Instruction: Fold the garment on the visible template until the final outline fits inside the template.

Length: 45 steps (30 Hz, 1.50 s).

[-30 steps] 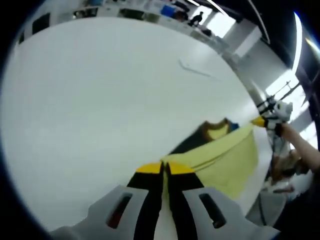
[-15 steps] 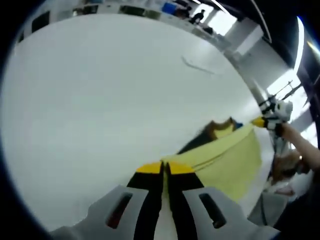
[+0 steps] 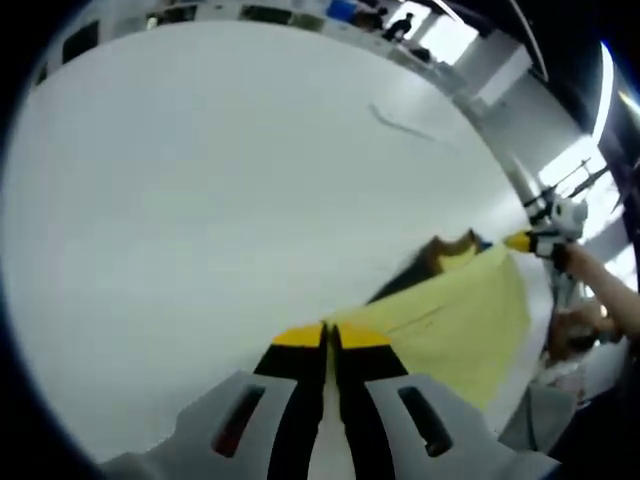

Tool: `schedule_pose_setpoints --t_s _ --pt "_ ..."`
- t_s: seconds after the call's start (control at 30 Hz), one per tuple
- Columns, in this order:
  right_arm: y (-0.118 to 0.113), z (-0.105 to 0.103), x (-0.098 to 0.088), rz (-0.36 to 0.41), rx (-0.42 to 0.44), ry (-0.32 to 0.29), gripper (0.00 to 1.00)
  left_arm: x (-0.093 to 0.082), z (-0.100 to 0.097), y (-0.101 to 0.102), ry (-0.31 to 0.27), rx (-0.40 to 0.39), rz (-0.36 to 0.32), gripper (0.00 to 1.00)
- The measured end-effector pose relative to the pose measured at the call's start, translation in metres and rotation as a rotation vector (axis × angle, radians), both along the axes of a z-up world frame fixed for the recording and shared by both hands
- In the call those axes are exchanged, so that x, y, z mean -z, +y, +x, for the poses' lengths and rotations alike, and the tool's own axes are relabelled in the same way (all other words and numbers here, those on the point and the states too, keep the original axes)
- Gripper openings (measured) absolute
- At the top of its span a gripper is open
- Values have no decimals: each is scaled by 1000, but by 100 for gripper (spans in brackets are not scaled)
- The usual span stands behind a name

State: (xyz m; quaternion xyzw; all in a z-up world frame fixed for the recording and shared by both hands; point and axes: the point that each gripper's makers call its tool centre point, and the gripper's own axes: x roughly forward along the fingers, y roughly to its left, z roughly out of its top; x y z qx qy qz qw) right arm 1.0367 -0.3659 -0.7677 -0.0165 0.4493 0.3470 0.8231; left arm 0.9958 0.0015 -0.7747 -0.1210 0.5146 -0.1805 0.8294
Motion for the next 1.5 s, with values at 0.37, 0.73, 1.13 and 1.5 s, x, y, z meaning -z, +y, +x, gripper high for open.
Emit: schedule_pose_setpoints --t_s 0.37,0.73,1.13,1.5 --pt "1 0 8 -22 3 6 3 6 1 1 9 5 10 0" --pt "1 2 10 -36 -9 -11 3 3 -2 -6 0 21 27 0" --pt "-12 14 -3 -62 32 -106 2 -11 -10 -15 -62 77 65 1" --pt "-24 17 -30 -24 75 -189 2 -38 -6 -9 -142 66 86 1"
